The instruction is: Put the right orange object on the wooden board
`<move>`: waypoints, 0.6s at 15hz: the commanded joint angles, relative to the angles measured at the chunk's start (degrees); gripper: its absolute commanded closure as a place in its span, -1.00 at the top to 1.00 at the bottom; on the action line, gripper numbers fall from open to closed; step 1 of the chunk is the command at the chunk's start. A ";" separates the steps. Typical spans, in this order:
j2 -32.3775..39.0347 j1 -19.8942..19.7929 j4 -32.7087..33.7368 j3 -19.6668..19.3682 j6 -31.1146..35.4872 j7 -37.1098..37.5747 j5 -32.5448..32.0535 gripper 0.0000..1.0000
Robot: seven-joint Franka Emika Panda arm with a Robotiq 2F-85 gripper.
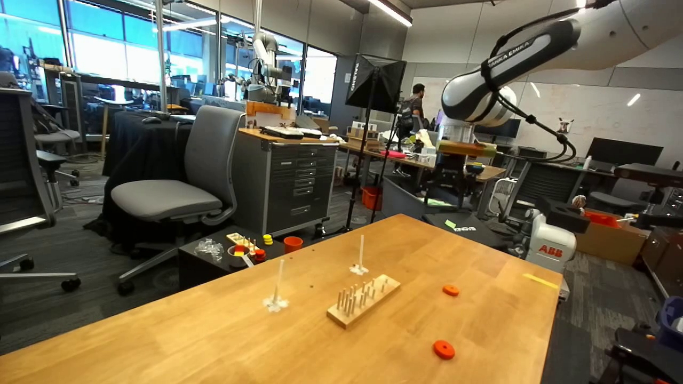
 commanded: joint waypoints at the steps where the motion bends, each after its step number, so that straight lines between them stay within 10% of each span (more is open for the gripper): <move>1: 6.13 1.44 6.25 -0.14 -10.01 3.77 -4.35 1.00; 9: 7.22 5.03 3.83 -1.39 -10.90 3.29 -10.09 1.00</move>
